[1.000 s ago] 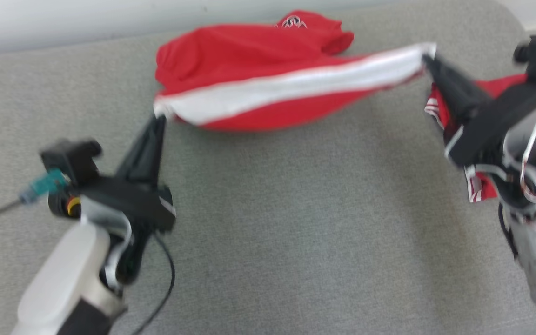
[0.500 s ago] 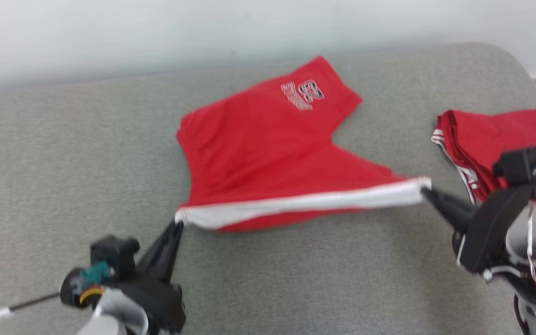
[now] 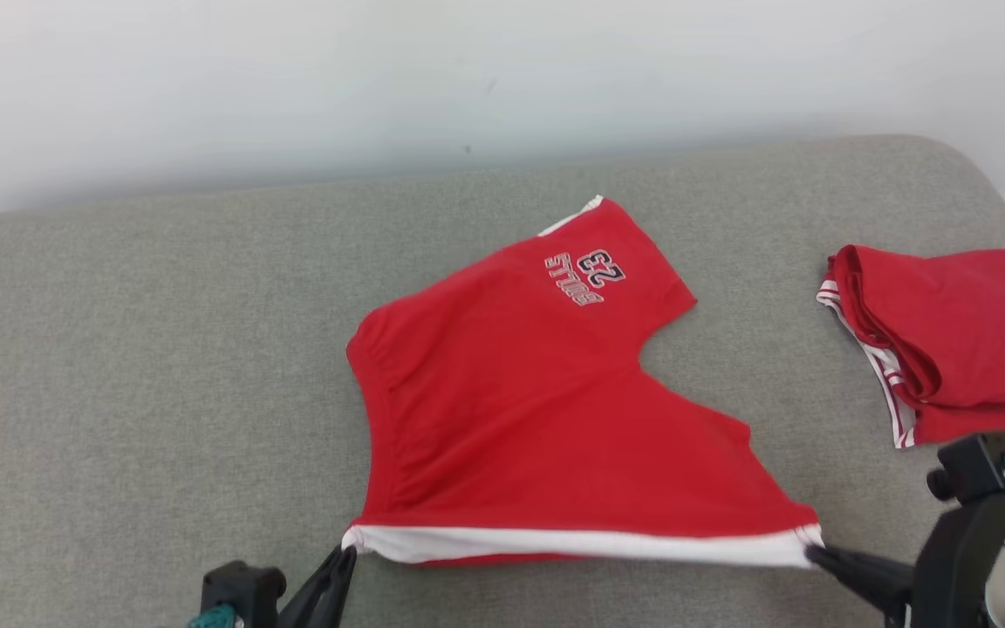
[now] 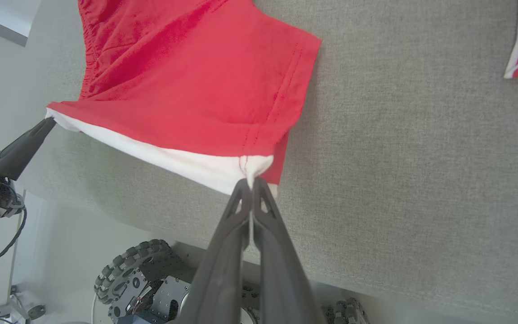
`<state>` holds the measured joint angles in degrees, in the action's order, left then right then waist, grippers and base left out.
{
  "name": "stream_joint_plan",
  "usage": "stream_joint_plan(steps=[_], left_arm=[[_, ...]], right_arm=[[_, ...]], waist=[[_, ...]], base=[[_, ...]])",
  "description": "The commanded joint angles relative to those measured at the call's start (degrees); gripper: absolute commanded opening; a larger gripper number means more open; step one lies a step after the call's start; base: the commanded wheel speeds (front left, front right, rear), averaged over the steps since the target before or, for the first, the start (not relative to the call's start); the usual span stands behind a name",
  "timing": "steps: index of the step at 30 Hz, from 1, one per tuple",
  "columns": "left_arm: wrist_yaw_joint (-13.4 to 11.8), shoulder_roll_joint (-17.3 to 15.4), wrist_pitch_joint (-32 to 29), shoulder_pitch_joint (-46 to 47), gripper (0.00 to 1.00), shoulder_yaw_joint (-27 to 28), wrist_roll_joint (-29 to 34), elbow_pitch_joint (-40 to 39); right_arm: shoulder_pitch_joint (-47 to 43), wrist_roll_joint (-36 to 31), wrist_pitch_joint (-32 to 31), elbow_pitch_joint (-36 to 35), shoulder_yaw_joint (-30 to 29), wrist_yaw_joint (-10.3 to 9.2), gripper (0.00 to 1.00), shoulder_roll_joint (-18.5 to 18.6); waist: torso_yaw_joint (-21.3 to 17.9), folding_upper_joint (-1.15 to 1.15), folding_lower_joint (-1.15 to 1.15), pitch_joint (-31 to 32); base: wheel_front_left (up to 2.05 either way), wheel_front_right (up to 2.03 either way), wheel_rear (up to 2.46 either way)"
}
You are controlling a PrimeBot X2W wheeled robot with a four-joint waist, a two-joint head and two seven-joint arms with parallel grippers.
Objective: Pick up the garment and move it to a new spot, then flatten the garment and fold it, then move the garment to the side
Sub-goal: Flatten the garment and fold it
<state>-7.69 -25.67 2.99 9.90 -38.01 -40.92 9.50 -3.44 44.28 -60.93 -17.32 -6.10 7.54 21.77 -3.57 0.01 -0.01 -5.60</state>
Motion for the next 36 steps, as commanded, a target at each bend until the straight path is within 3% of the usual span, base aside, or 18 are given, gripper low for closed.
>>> stream_joint_plan(steps=[1, 8, 14, 23, 36], left_arm=[[-0.5, -0.7, -0.4, -1.3, 0.0, 0.0, -0.1, -0.4], [-0.3, -3.4, -5.3, -4.2, 0.0, -1.8, -1.4, -4.4], [0.0, -2.9, -3.9, -2.9, 0.0, 0.0, -2.9, -9.0], [2.0, 1.2, -2.0, 4.3, 0.0, 1.9, -4.3, -9.1], [1.3, 8.8, 0.3, 17.9, 0.0, 2.7, -2.3, 0.4]], right_arm=[[-1.5, 0.7, -1.3, -0.8, -0.9, -0.14, 0.0, -0.5], [-5.1, -0.1, -5.2, -4.6, -5.3, -0.14, 0.0, -1.9], [0.8, -3.8, 0.9, -5.5, -6.4, -0.14, 0.0, -1.3], [18.9, -10.4, 13.5, 7.9, 3.1, -0.14, 0.0, 3.3], [41.1, -15.8, 27.5, 28.7, 14.2, -0.14, 0.0, 5.8]], waist=[[-0.1, -0.01, 0.01, 0.2], [-0.1, -0.01, 0.01, -0.4], [0.7, -0.01, 0.01, -1.6], [3.0, -0.01, 0.01, -3.9], [7.7, -0.01, 0.01, -10.6]], base=[[0.0, 0.0, 0.0], [0.0, 0.0, 0.0], [0.0, 0.0, 0.0], [0.0, 0.0, 0.0], [0.0, 0.0, 0.0]])
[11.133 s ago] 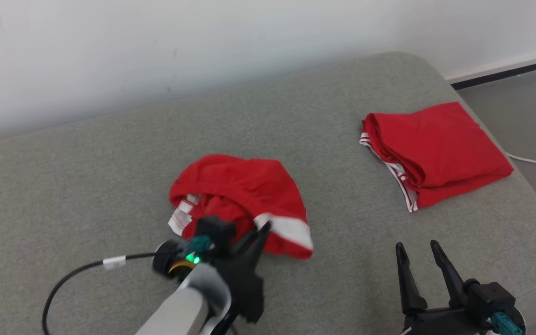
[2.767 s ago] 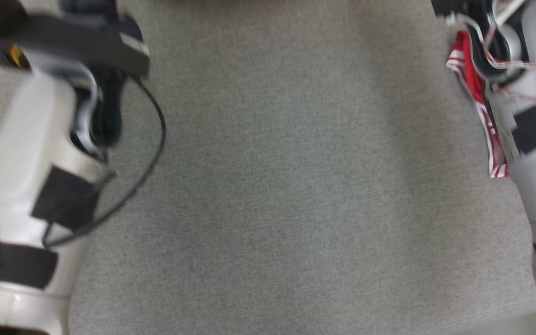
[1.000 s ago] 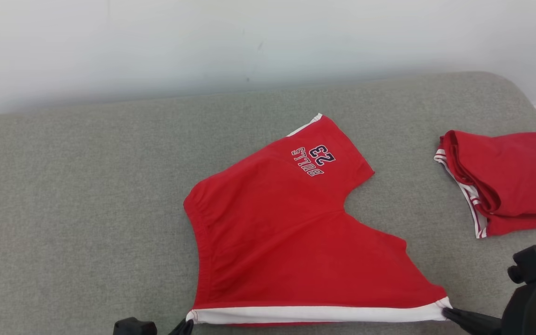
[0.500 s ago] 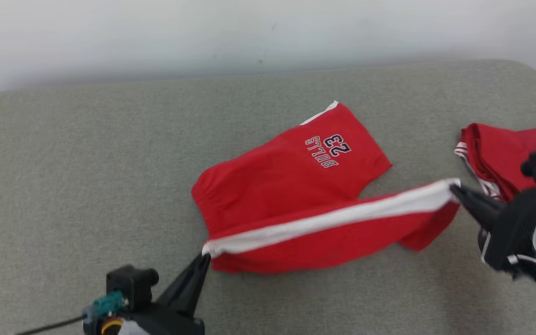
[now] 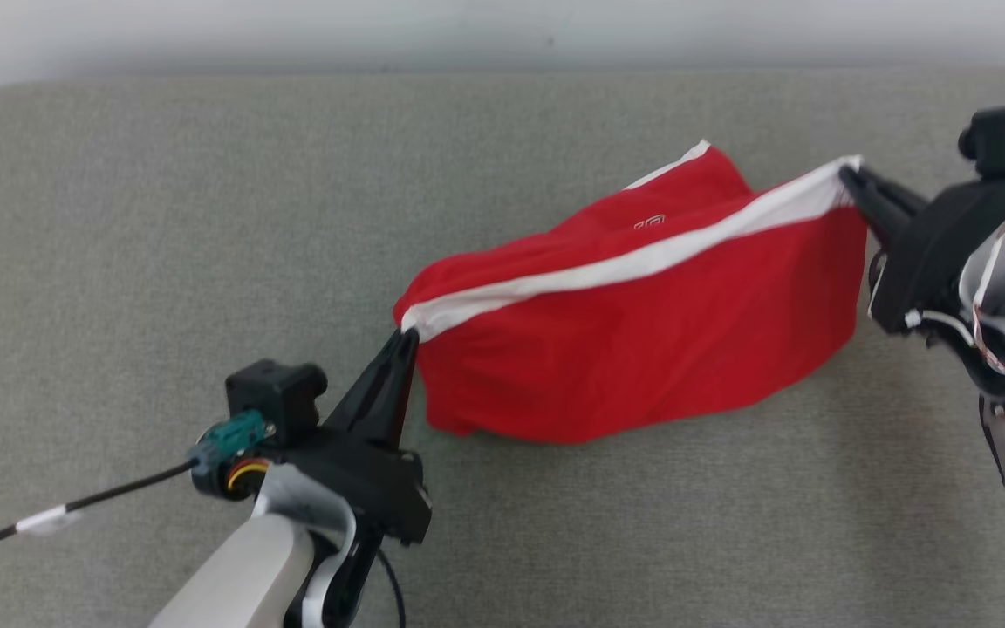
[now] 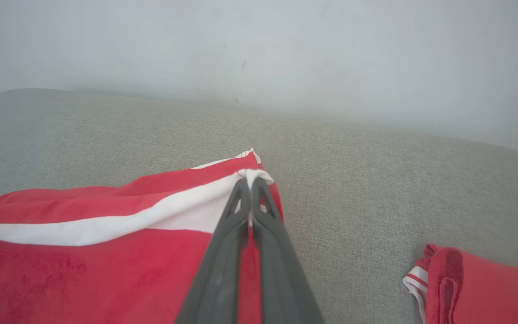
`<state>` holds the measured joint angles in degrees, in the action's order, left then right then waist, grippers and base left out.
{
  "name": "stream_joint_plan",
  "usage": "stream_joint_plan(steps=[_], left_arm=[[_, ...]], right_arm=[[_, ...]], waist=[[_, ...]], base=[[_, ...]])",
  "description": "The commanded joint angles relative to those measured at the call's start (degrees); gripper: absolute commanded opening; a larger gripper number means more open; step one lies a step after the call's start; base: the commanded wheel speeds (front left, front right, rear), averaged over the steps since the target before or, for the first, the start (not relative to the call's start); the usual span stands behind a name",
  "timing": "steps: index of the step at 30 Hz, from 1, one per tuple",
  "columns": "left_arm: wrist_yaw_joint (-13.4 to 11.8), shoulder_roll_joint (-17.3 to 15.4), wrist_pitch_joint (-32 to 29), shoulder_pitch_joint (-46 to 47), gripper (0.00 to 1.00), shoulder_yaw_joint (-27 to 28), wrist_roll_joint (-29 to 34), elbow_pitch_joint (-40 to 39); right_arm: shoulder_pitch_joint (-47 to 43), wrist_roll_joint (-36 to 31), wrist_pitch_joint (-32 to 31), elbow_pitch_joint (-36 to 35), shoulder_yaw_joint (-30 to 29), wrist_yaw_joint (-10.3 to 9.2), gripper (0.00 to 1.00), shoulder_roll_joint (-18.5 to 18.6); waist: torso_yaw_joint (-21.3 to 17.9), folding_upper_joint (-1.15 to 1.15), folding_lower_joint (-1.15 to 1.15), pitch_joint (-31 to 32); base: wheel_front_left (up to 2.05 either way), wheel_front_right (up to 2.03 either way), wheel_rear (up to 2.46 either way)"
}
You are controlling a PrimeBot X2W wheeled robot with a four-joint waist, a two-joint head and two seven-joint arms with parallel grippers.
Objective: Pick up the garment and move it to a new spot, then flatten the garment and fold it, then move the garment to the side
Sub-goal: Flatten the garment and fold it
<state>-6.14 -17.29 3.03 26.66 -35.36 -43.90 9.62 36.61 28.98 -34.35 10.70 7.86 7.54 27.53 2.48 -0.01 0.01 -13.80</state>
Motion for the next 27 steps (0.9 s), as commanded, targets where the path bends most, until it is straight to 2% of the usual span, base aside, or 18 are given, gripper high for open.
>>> stream_joint_plan(steps=[1, 8, 11, 15, 16, 17, 18, 19, 27], left_arm=[[-0.3, 1.0, 0.3, 2.0, 0.0, -0.1, 0.8, 1.0], [-1.9, 3.7, 1.7, 7.4, 0.0, 0.9, 1.7, 4.6], [-1.6, 4.4, 2.4, 9.5, 0.0, 1.1, 2.1, 6.1], [-1.8, 5.0, 3.5, 10.9, 0.0, 1.4, 2.2, 7.2], [-1.9, 5.3, 4.5, 11.3, 0.26, 1.8, 2.4, 7.3], [-2.1, 5.6, 5.2, 11.7, 1.0, 1.9, 2.6, 7.5], [-2.0, 5.8, 5.5, 11.8, 1.0, 1.8, 2.6, 7.9], [-2.0, 5.9, 5.7, 11.9, 1.0, 1.7, 2.9, 8.2], [-2.4, 5.4, 7.9, 11.6, 1.0, 1.5, 4.1, 10.0]], right_arm=[[2.4, -0.9, 1.8, 2.2, 0.3, -0.14, 0.0, -0.2], [10.3, -3.3, 8.5, 10.3, 2.7, -0.14, 0.0, -1.4], [13.8, -2.7, 11.9, 14.6, 3.0, -0.14, 0.0, -2.5], [15.8, -2.9, 12.8, 17.5, 4.0, -0.14, 0.0, -2.7], [16.5, -3.3, 13.2, 18.4, 4.3, -0.14, 0.0, -2.6], [17.1, -3.7, 13.7, 19.2, 4.5, -0.14, 0.33, -2.6], [17.4, -3.5, 14.3, 19.9, 4.8, -0.14, 0.79, -2.9], [17.9, -3.5, 15.2, 20.5, 5.0, -0.14, 1.0, -2.9], [21.2, -1.7, 19.2, 23.7, 7.1, -0.14, 1.0, -3.3]], waist=[[1.9, 0.01, -0.01, -3.1], [3.4, 0.01, -0.01, -7.1], [4.3, 0.01, -0.01, -8.7], [4.6, 0.01, -0.01, -9.7], [4.7, 0.01, -0.01, -10.0], [4.7, 0.01, -0.01, -10.3], [4.8, 0.01, -0.01, -10.4], [4.9, 0.01, -0.01, -10.6], [4.5, 0.01, -0.01, -9.8]], base=[[0.0, 0.0, 0.0], [0.0, 0.0, 0.0], [0.0, 0.0, 0.0], [0.0, 0.0, 0.0], [0.0, 0.0, 0.0], [0.0, 0.0, 0.0], [0.0, 0.0, 0.0], [0.0, 0.0, 0.0], [0.0, 0.0, 0.0]])
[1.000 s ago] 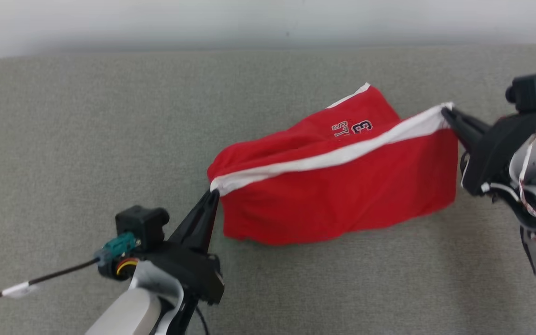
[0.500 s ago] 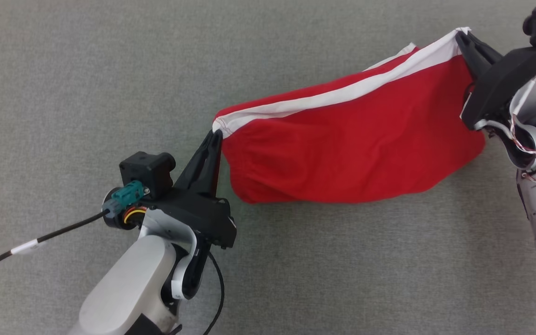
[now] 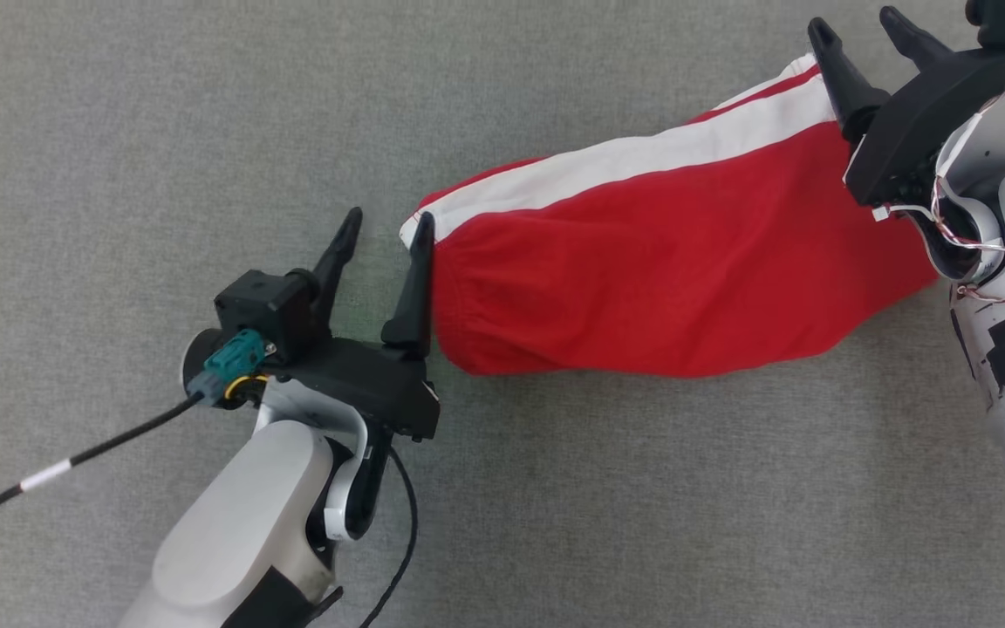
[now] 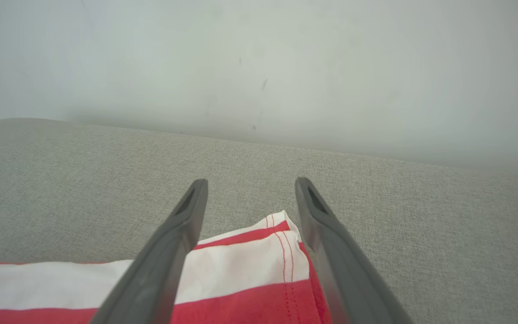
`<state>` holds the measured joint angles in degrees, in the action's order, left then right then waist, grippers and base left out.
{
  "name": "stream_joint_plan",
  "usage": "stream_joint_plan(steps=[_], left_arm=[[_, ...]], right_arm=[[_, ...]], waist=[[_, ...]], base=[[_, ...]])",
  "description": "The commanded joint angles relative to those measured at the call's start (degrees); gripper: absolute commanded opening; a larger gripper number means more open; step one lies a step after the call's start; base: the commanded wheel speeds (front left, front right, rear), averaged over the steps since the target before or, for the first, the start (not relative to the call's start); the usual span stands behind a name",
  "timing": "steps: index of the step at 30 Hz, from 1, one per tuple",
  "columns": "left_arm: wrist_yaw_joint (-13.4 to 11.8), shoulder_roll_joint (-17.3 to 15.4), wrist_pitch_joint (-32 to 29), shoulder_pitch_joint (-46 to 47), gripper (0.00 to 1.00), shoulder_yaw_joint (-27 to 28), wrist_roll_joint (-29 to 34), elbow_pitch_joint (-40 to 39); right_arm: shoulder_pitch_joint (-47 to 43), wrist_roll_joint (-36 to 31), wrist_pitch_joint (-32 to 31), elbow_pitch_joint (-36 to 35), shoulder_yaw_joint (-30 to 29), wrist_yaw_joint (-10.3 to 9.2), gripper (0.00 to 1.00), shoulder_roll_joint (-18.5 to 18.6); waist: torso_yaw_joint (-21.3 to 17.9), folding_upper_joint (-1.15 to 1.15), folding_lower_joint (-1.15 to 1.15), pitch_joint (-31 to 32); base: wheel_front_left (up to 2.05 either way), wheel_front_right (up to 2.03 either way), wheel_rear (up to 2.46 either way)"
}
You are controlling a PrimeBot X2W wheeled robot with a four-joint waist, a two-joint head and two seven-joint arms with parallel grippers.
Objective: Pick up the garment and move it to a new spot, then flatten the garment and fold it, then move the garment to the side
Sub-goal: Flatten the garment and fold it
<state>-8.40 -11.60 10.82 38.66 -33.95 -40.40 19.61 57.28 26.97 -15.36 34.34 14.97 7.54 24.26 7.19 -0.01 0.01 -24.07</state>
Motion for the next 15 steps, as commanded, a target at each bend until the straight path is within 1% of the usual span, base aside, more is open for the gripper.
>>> stream_joint_plan(steps=[1, 3, 5, 9, 12, 15], left_arm=[[-0.2, -0.7, 0.7, -0.8, 1.0, 0.1, 1.2, -0.2], [-0.6, -1.4, 1.6, -1.9, 1.0, -0.1, 1.8, -0.8], [-0.7, -2.3, 2.7, -3.2, 1.0, 0.1, 3.0, -2.1], [-2.0, -5.0, 4.0, -6.7, 1.0, -0.4, 7.2, -5.5], [-3.2, -6.3, 4.3, -10.2, 1.0, -0.3, 10.1, -8.5], [-3.4, -6.9, 4.4, -13.9, 1.0, 1.0, 12.1, -11.3]], right_arm=[[0.7, 0.7, -0.2, 0.3, 0.1, -0.14, 1.0, 0.1], [0.6, 1.9, -2.2, 1.6, -0.7, -0.14, 1.0, 0.0], [0.0, 3.2, -5.9, 3.3, -1.8, -0.14, 1.0, -0.3], [-1.6, 3.9, -13.1, 4.3, -3.4, -0.14, 1.0, -0.4], [-3.3, 2.9, -16.2, 4.8, -5.7, -0.14, 1.0, -0.3], [-4.7, 1.2, -18.7, 4.9, -8.0, -0.14, 1.0, -1.1]], waist=[[-0.3, 0.01, -0.01, 0.9], [-0.4, 0.01, -0.01, 2.0], [-0.5, 0.01, -0.01, 3.3], [-0.5, 0.01, -0.01, 6.1], [-0.3, 0.01, -0.01, 7.8], [0.1, 0.01, -0.01, 8.8]], base=[[0.0, 0.0, 0.0], [0.0, 0.0, 0.0], [0.0, 0.0, 0.0], [0.0, 0.0, 0.0], [0.0, 0.0, 0.0], [0.0, 0.0, 0.0]])
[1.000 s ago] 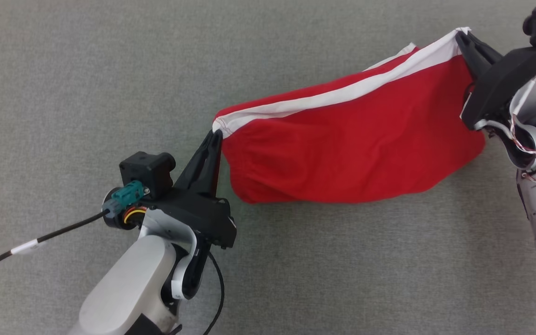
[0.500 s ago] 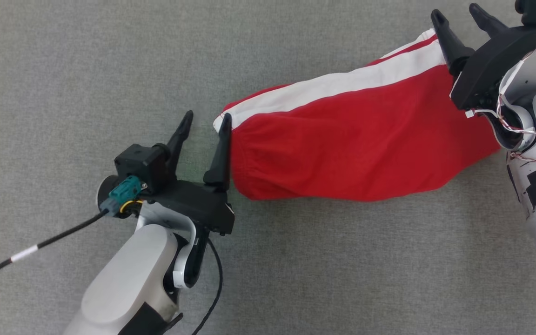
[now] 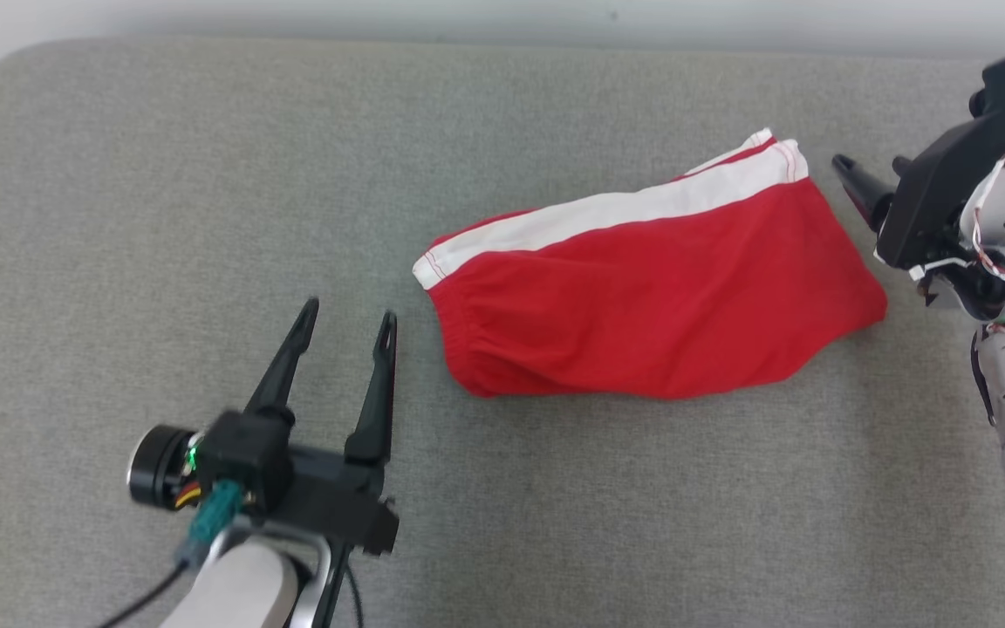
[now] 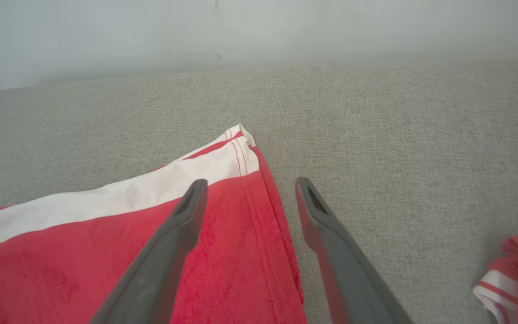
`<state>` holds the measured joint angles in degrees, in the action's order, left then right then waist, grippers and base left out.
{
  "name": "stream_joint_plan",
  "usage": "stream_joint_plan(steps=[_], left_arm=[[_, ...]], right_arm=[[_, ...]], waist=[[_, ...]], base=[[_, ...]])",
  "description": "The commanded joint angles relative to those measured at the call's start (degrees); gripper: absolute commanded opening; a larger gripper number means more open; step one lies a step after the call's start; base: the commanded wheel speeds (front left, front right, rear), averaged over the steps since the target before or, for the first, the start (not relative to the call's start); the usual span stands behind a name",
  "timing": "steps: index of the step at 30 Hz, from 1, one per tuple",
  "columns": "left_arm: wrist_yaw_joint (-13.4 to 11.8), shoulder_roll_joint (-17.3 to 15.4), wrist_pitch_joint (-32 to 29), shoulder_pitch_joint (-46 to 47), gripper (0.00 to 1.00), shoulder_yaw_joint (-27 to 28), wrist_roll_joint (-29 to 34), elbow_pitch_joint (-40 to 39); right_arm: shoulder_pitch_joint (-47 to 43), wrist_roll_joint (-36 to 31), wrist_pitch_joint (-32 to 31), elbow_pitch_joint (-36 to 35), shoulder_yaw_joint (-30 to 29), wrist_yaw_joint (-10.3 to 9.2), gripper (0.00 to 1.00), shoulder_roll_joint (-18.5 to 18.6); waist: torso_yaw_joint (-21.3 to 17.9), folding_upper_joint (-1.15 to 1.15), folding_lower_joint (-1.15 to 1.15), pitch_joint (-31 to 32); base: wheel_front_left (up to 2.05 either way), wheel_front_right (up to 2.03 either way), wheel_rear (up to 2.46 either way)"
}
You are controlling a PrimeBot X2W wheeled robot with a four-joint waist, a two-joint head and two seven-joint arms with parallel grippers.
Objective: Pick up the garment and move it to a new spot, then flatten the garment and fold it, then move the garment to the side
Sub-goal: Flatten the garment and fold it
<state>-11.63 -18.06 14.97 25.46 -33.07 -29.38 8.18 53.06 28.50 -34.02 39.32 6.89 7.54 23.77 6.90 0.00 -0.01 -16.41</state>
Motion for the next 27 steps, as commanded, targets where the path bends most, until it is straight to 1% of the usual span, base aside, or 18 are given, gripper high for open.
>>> stream_joint_plan(steps=[1, 6, 11, 15, 16, 20, 23, 27], left_arm=[[-0.3, -0.6, 0.2, -1.9, 1.0, 0.6, 1.7, -0.8], [-0.9, 0.3, 0.2, -7.6, 1.0, 4.5, 4.5, -3.4], [-0.1, 2.0, 0.2, -12.1, 1.0, 7.8, 6.6, -4.8], [1.1, 3.3, 0.2, -14.6, 1.0, 9.8, 7.8, -5.0], [1.1, 3.3, 0.2, -14.6, 1.0, 9.8, 7.8, -5.0], [2.4, 4.4, 0.2, -15.5, 1.0, 11.7, 8.8, -5.2], [3.3, 5.2, 0.2, -15.7, 1.0, 12.9, 9.7, -5.3], [4.3, 6.2, 0.2, -15.6, 1.0, 14.5, 10.7, -5.1]], right_arm=[[-0.9, -1.3, -0.3, -0.2, -0.6, -0.14, 1.0, -0.6], [-3.1, -5.8, -1.8, 0.7, -5.1, -0.14, 1.0, -1.3], [-4.1, -10.0, -2.5, 1.9, -10.3, -0.14, 1.0, -2.1], [-4.2, -12.3, -3.2, 2.6, -14.3, -0.14, 1.0, -3.0], [-4.2, -12.3, -3.2, 2.6, -14.3, -0.14, 1.0, -3.0], [-3.3, -14.7, -3.4, 2.6, -16.2, -0.14, 1.0, -3.8], [-3.6, -16.5, -4.2, 2.1, -16.7, -0.14, 1.0, -4.1], [-4.0, -17.1, -6.7, 2.2, -16.6, -0.13, 1.0, -6.1]], waist=[[0.5, 0.0, 0.01, 1.3], [1.4, 0.0, 0.01, 0.9], [2.7, 0.0, 0.01, -0.1], [3.7, 0.0, 0.01, -1.5], [3.7, 0.0, 0.01, -1.5], [4.5, 0.0, 0.01, -3.2], [5.0, 0.0, 0.01, -4.0], [5.4, 0.0, 0.01, -4.8]], base=[[0.0, 0.0, 0.0], [0.0, 0.0, 0.0], [0.0, 0.0, 0.0], [0.0, 0.0, 0.0], [0.0, 0.0, 0.0], [0.0, 0.0, 0.0], [0.0, 0.0, 0.0], [0.0, 0.0, 0.0]])
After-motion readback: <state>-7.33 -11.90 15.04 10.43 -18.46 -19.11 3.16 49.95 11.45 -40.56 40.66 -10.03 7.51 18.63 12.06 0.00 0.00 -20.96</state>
